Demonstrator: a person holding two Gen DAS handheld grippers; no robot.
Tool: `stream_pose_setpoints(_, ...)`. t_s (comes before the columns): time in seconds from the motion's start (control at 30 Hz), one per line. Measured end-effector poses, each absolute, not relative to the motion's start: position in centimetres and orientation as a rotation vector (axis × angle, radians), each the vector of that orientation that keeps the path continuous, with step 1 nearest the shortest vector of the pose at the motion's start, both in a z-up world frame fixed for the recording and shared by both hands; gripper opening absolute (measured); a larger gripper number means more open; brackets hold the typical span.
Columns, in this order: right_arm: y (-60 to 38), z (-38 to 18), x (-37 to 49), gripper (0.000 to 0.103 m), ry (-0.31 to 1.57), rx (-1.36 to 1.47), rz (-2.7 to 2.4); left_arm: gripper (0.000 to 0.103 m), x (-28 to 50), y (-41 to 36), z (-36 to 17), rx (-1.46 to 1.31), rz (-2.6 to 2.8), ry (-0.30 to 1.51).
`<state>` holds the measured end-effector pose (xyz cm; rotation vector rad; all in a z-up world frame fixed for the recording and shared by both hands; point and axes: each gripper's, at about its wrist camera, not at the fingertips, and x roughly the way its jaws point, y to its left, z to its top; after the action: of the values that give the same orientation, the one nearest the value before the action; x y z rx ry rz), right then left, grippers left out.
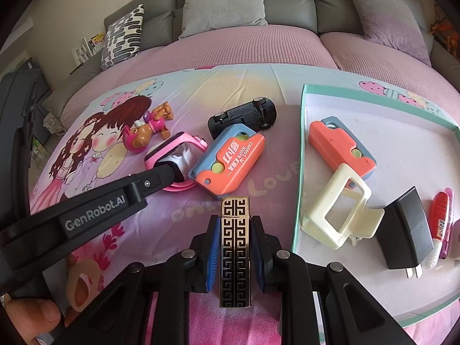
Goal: Organize rigid objects
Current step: 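Grasp the gold patterned strip with the right tool while the left tool grasps the pink watch, then carry the gold strip into the tray and release while the left tool drops the pink watch there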
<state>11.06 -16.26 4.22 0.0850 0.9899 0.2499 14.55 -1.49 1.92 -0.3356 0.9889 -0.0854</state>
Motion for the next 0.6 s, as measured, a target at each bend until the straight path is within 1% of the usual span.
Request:
stream_pose_setpoints(0.03, -16.3, 4.2, 11.0, 0.022, 0.990, 0.086, 0.250, 0.017, 14.5, -1.5, 2.0, -0.338, -0.087, 0.988)
stream_pose_setpoints(0.07, -16.3, 4.2, 11.0, 0.022, 0.990, 0.088, 0.251, 0.016, 14.5, -1.4, 2.0, -0.341, -0.088, 0.987)
stream_pose_setpoints(0.3, -16.8, 4.4, 11.0, 0.022, 0.979, 0.113, 0.243, 0.015, 14.2, -0.8, 2.7, -0.345, -0.076, 0.962)
stream_pose_setpoints(0.6, -17.3, 6.0, 10.6, 0.022, 0.910, 0.146, 0.257, 0.014, 13.7, -0.2, 4.3, -0.365, -0.080, 0.908)
